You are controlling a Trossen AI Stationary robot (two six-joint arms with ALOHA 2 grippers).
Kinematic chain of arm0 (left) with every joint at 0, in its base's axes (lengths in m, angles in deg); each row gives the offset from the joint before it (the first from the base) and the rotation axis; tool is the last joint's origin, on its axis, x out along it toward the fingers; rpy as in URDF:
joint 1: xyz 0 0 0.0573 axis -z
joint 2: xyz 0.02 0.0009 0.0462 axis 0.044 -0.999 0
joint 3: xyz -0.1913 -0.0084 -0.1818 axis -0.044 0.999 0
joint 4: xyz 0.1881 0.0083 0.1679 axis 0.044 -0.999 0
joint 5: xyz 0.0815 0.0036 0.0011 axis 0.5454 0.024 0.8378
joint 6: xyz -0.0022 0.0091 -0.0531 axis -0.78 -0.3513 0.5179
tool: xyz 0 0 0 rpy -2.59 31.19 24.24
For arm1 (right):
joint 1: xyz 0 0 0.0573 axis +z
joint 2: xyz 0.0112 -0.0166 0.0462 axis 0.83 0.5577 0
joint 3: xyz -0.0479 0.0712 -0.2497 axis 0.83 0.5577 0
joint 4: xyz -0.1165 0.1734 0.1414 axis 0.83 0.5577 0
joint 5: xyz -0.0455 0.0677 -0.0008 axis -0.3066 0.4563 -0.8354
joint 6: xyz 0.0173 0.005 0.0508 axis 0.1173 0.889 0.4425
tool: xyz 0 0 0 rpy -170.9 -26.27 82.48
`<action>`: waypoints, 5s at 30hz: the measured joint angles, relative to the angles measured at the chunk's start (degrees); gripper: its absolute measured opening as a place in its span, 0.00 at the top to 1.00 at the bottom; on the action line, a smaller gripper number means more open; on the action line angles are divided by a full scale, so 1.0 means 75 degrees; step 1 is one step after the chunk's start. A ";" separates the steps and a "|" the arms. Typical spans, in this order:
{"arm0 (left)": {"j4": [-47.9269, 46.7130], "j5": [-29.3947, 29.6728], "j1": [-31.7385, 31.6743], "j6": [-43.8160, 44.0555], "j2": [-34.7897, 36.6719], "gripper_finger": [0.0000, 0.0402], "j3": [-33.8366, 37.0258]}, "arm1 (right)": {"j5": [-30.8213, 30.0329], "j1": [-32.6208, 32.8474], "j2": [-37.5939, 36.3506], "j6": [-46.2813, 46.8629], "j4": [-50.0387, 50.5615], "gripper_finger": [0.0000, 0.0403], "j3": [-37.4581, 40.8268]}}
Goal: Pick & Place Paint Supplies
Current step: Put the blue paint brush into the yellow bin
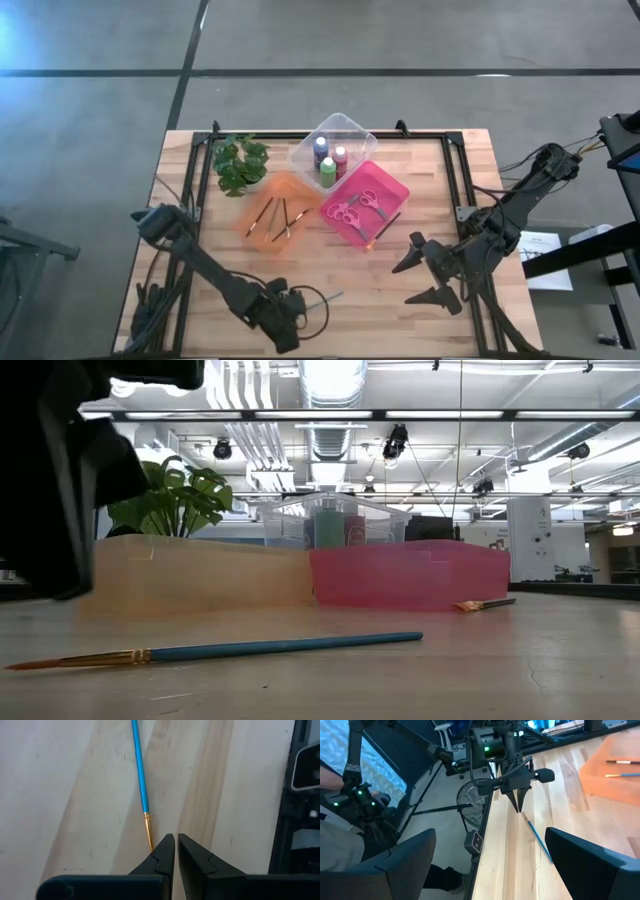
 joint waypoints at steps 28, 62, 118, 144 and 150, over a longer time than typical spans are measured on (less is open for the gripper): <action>0.0016 0.0055 -0.0271 -0.0039 -0.0200 0.82 0.0114 | 0.0023 0.0001 -0.0003 0.0105 -0.0115 0.08 0.0103; -0.0267 0.0004 -0.0283 0.1021 -0.0765 0.84 -0.0140 | 0.0020 0.0001 0.0003 0.0084 -0.0112 0.08 0.0131; -0.3907 0.3518 -0.0375 0.4392 0.1944 1.00 0.0616 | 0.0020 0.0001 0.0000 0.0052 -0.0109 0.08 0.0133; -0.1530 0.2308 -0.3065 0.3961 0.3766 1.00 0.3541 | -0.0033 -0.0001 -0.0003 0.0195 -0.0102 0.08 0.0133; -0.1356 0.2248 -0.3051 0.4012 0.3766 1.00 0.3625 | -0.0044 -0.0001 -0.0003 0.0195 -0.0101 0.08 0.0133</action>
